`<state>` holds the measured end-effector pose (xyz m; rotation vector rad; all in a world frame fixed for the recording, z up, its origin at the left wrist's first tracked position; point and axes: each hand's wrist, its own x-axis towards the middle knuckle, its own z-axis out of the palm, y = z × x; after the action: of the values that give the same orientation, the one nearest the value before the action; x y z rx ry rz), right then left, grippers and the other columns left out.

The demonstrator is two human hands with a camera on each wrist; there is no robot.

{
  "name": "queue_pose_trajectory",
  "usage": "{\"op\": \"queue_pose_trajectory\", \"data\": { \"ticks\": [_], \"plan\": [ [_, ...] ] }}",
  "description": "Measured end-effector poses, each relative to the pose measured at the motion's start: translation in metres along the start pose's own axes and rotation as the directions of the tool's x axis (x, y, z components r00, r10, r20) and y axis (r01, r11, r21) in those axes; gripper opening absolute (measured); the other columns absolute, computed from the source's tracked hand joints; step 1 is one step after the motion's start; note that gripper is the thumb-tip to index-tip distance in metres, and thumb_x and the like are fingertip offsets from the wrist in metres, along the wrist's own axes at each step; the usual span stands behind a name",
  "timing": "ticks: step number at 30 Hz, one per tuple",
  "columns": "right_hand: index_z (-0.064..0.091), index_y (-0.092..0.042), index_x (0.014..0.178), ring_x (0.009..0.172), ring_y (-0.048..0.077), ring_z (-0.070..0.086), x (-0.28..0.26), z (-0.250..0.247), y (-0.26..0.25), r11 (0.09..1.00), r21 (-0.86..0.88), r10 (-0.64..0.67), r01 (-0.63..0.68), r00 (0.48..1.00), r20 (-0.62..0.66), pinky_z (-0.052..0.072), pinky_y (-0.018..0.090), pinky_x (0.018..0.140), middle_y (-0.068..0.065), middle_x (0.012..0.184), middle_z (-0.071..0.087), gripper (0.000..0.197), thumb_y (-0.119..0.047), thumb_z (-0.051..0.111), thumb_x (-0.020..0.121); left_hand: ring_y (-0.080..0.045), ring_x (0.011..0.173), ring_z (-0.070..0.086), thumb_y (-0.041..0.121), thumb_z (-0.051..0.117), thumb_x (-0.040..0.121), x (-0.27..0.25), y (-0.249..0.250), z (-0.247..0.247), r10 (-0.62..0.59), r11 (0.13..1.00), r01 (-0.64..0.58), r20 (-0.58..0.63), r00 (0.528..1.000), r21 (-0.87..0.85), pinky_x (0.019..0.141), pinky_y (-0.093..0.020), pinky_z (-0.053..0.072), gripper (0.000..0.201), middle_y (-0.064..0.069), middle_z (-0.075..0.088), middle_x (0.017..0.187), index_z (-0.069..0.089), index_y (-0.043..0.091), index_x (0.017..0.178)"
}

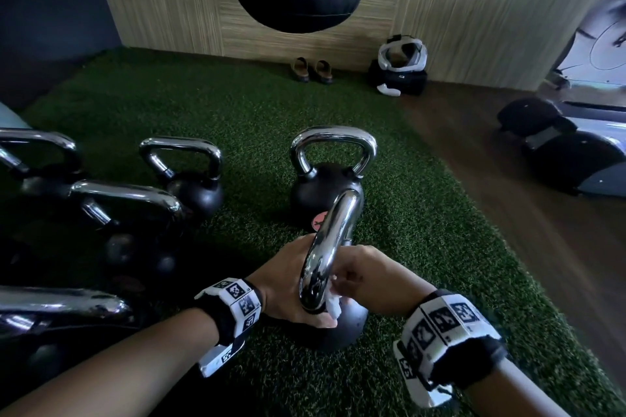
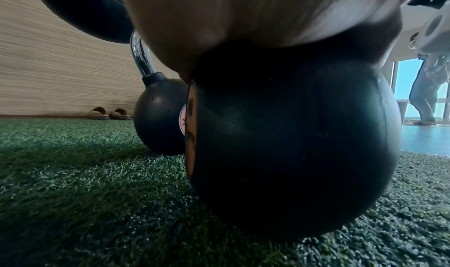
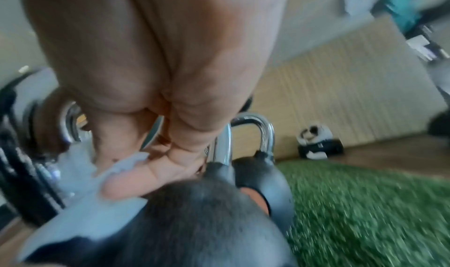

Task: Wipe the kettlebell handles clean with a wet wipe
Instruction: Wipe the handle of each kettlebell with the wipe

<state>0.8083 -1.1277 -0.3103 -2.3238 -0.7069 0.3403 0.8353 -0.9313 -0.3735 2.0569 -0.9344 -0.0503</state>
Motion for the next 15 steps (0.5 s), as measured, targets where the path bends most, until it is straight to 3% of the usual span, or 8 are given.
{"op": "queue_pose_trajectory", "data": {
  "ticks": [2, 5, 6, 8, 10, 12, 13, 15],
  "plan": [
    [0.074, -0.016, 0.095, 0.067, -0.002, 0.060, 0.001, -0.001, -0.002, 0.999, 0.048, -0.003, 0.002, 1.000, 0.016, 0.051, 0.019, 0.067, -0.017, 0.076, 0.063, 0.023, 0.005, 0.067, 0.089, -0.010, 0.103, 0.070, 0.034, 0.098, 0.059, 0.001, 0.001, 0.000, -0.014, 1.000, 0.014, 0.013, 1.000, 0.017, 0.094, -0.043, 0.056, 0.068, 0.021, 0.068, 0.107, 0.057, 0.045, 0.112],
    [0.075, -0.021, 0.091, 0.076, 0.011, 0.070, -0.004, -0.004, 0.000, 0.955, 0.294, -0.067, 0.047, 0.996, 0.056, 0.056, 0.023, 0.071, -0.011, 0.084, 0.073, 0.033, 0.009, 0.061, 0.091, 0.005, 0.095, 0.066, 0.041, 0.097, 0.060, -0.002, -0.001, 0.000, -0.053, 0.997, 0.050, 0.054, 0.997, 0.054, 0.097, -0.039, 0.055, 0.068, 0.031, 0.064, 0.097, 0.051, 0.054, 0.109],
    [0.077, -0.019, 0.094, 0.082, 0.020, 0.073, -0.005, -0.004, 0.002, 0.933, 0.357, -0.072, 0.048, 0.996, 0.055, 0.058, 0.029, 0.076, -0.004, 0.090, 0.077, 0.029, 0.007, 0.063, 0.093, 0.007, 0.095, 0.065, 0.043, 0.097, 0.059, -0.003, -0.002, 0.000, -0.057, 0.997, 0.054, 0.047, 0.997, 0.057, 0.098, -0.037, 0.054, 0.075, 0.029, 0.063, 0.098, 0.047, 0.058, 0.113],
    [0.076, -0.007, 0.106, 0.090, 0.040, 0.071, -0.003, 0.001, 0.009, 0.859, 0.512, -0.068, 0.027, 0.996, 0.061, 0.057, 0.045, 0.087, 0.024, 0.102, 0.075, 0.014, -0.003, 0.066, 0.096, 0.005, 0.100, 0.065, 0.041, 0.098, 0.057, -0.005, -0.003, 0.001, -0.071, 0.996, 0.071, 0.005, 0.997, 0.052, 0.097, -0.029, 0.054, 0.094, 0.026, 0.061, 0.104, 0.034, 0.068, 0.120],
    [0.074, 0.003, 0.107, 0.087, 0.036, 0.067, -0.002, 0.008, 0.015, 0.768, 0.640, -0.058, 0.012, 0.997, 0.051, 0.055, 0.044, 0.084, 0.037, 0.103, 0.070, 0.017, -0.009, 0.067, 0.096, 0.005, 0.098, 0.063, 0.041, 0.099, 0.056, -0.007, -0.002, 0.000, -0.077, 0.996, 0.077, 0.002, 0.997, 0.047, 0.091, -0.027, 0.054, 0.095, 0.027, 0.058, 0.103, 0.032, 0.071, 0.117],
    [0.074, 0.006, 0.104, 0.081, 0.024, 0.068, -0.003, 0.012, 0.018, 0.669, 0.743, -0.072, 0.017, 0.997, 0.041, 0.056, 0.031, 0.077, 0.027, 0.094, 0.073, 0.017, -0.007, 0.068, 0.095, 0.005, 0.100, 0.060, 0.044, 0.096, 0.058, -0.005, 0.003, -0.002, -0.068, 0.996, 0.067, 0.008, 0.998, 0.051, 0.094, -0.032, 0.053, 0.086, 0.031, 0.056, 0.106, 0.039, 0.066, 0.118],
    [0.073, 0.006, 0.104, 0.078, 0.020, 0.070, -0.004, 0.013, 0.017, 0.579, 0.815, -0.068, 0.005, 0.997, 0.042, 0.057, 0.027, 0.073, 0.022, 0.093, 0.073, 0.018, -0.006, 0.068, 0.092, 0.002, 0.109, 0.060, 0.044, 0.095, 0.059, -0.004, 0.007, -0.003, -0.073, 0.996, 0.072, 0.011, 0.997, 0.051, 0.100, -0.036, 0.051, 0.084, 0.030, 0.057, 0.114, 0.043, 0.061, 0.122],
    [0.073, 0.007, 0.107, 0.078, 0.019, 0.073, -0.003, 0.015, 0.017, 0.348, 0.937, -0.023, -0.017, 0.999, 0.026, 0.060, 0.023, 0.069, 0.018, 0.096, 0.075, 0.022, -0.003, 0.067, 0.088, -0.013, 0.126, 0.059, 0.043, 0.096, 0.059, -0.001, 0.007, -0.002, -0.071, 0.996, 0.070, 0.012, 0.997, 0.062, 0.110, -0.045, 0.047, 0.089, 0.016, 0.059, 0.132, 0.048, 0.040, 0.134]
  ]
}}
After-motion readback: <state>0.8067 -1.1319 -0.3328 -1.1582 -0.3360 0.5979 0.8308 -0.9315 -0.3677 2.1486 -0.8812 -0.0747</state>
